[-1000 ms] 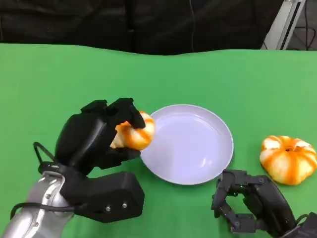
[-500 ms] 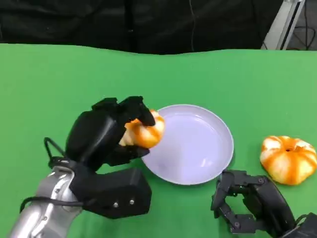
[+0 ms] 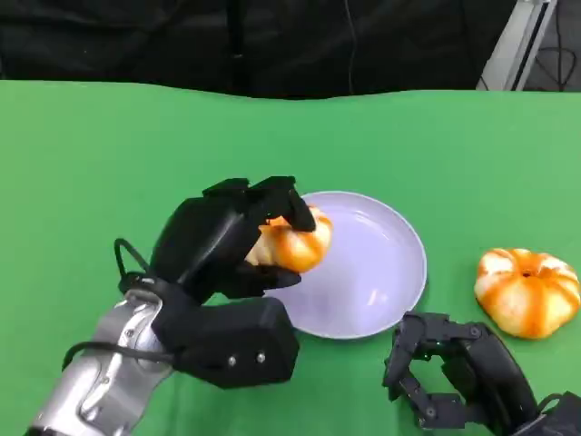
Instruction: Grasp the bread from the table and place it into the plate.
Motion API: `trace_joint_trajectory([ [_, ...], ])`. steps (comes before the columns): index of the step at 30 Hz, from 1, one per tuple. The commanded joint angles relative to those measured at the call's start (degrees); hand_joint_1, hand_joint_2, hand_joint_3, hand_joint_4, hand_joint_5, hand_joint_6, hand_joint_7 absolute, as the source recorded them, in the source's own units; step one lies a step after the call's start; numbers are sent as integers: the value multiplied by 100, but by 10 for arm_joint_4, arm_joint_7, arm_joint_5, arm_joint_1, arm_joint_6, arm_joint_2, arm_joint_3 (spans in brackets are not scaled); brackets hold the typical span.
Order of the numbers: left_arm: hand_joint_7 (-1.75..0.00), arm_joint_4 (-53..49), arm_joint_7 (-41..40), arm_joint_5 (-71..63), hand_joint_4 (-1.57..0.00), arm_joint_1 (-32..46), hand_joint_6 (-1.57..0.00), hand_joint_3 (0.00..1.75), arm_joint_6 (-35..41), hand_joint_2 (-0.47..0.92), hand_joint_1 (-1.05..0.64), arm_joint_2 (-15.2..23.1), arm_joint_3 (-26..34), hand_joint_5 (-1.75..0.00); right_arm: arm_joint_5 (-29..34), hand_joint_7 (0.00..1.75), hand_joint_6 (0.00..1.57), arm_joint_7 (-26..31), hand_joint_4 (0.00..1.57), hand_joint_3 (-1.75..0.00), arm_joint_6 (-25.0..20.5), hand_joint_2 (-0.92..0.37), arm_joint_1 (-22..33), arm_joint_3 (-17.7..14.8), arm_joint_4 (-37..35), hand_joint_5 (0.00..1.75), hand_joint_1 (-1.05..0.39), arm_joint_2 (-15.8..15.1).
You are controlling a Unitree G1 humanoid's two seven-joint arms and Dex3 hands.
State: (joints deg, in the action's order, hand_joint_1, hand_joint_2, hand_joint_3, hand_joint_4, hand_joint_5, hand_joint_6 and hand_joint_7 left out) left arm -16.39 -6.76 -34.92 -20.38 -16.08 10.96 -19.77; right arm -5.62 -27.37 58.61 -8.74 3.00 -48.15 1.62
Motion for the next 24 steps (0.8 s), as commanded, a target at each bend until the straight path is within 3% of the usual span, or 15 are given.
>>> trace_joint_trajectory([
  [1, -118, -40, 9, 10, -57, -29, -71, 23, -12, 92, -11, -6, -9, -159, -1, 126, 87, 5, 83, -109, 9, -53, 2, -3, 1, 155, -17, -5],
  [24, -87, -156, 24, 4, -62, -117, -81, 15, -22, 92, -16, -51, -62, -138, -9, 126, 88, -1, 84, -109, -12, -52, 15, 1, 29, 157, -16, -10],
])
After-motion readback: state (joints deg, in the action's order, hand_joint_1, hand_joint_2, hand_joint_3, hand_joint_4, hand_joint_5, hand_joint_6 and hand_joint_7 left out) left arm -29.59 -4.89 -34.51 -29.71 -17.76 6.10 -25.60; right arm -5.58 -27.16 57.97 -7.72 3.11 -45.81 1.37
